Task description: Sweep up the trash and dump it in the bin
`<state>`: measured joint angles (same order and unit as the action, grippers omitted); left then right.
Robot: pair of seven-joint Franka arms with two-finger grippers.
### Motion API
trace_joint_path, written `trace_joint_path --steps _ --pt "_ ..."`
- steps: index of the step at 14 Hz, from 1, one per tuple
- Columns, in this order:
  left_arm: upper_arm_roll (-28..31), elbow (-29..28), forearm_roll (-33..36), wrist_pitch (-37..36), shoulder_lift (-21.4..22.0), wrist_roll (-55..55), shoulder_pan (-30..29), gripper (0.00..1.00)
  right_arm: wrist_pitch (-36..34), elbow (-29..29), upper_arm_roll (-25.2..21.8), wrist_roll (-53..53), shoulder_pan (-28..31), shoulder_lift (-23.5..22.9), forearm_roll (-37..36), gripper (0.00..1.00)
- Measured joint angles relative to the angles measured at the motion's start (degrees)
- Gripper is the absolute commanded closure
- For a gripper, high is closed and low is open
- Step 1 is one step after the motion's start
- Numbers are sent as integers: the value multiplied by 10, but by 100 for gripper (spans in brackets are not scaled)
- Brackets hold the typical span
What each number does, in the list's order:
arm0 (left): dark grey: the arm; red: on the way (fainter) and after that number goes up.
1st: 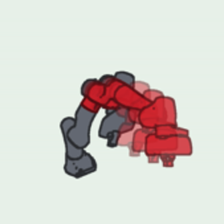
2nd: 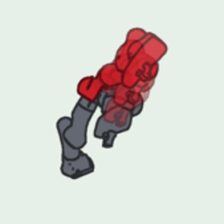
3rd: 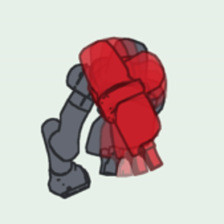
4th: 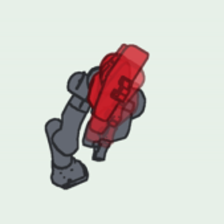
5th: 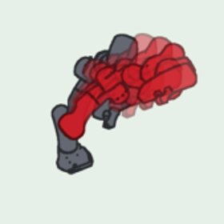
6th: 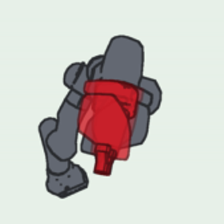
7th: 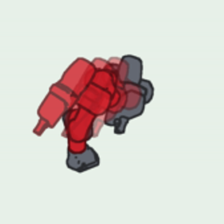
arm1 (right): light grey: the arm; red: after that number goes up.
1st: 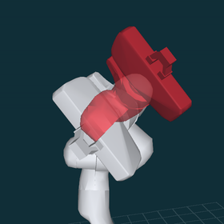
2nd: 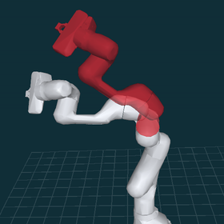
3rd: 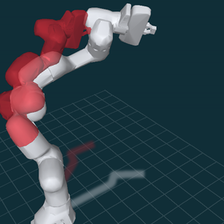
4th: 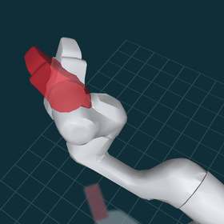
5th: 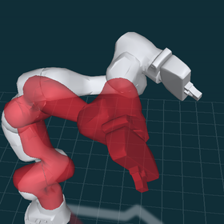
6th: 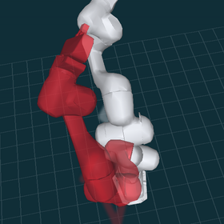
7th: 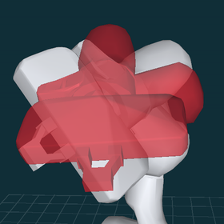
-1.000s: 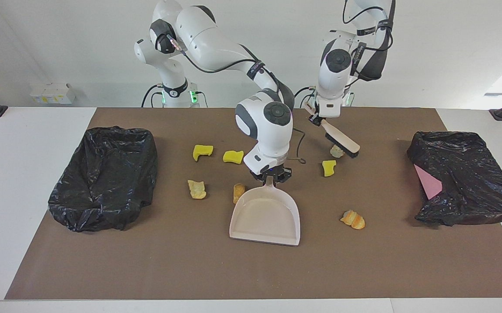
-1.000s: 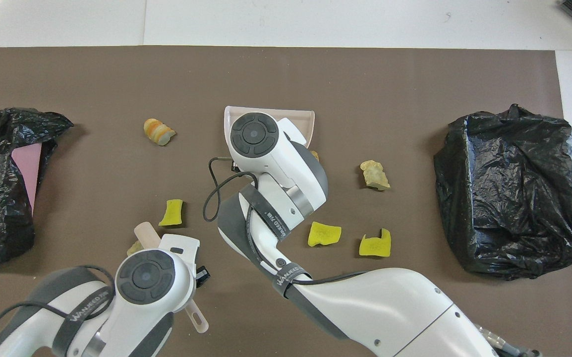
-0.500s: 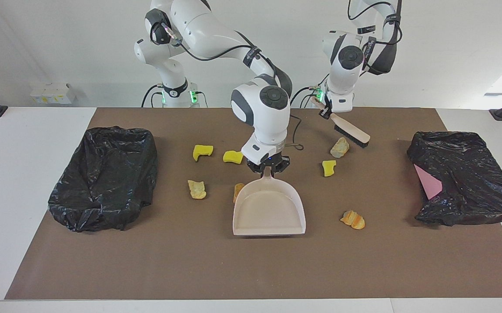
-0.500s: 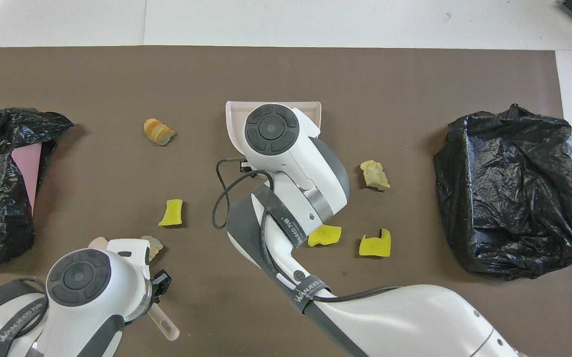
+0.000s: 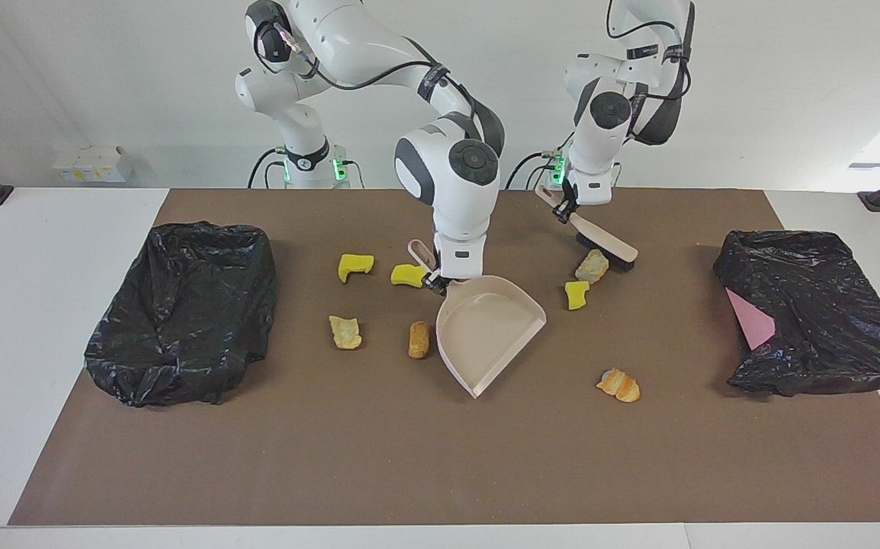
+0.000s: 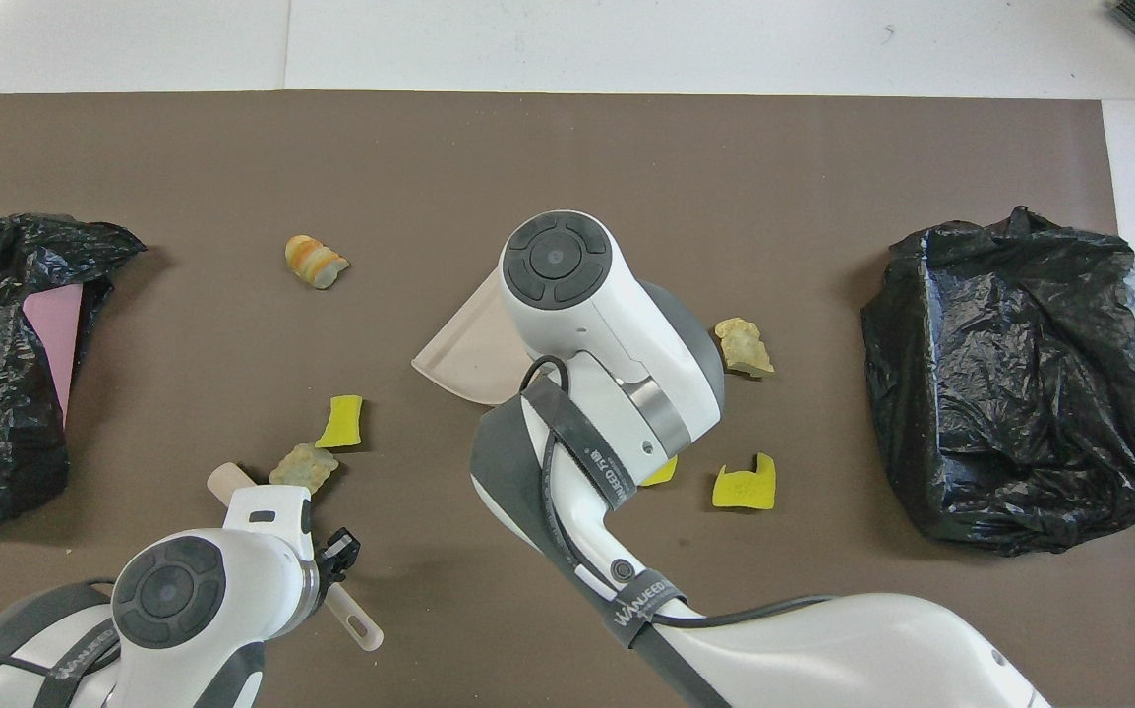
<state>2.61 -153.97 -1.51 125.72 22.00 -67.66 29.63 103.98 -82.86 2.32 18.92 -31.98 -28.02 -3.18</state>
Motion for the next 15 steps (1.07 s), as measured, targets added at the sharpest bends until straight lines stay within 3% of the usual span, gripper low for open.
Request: trace_joint_path --steps 3,6,11,15 --pt "2 22 -24 39 -33 97 -1 100 6 -13 -1 188 23 0 -7 100" --pt "5 52 -40 69 -67 212 -11 100 6 -25 0 298 31 4 -29 100" --pt "5 139 -50 75 -131 358 -37 100 16 -68 2 376 27 27 -43 100" --pt "7 222 -49 38 -183 424 -82 100 25 -81 2 388 26 32 -47 100"
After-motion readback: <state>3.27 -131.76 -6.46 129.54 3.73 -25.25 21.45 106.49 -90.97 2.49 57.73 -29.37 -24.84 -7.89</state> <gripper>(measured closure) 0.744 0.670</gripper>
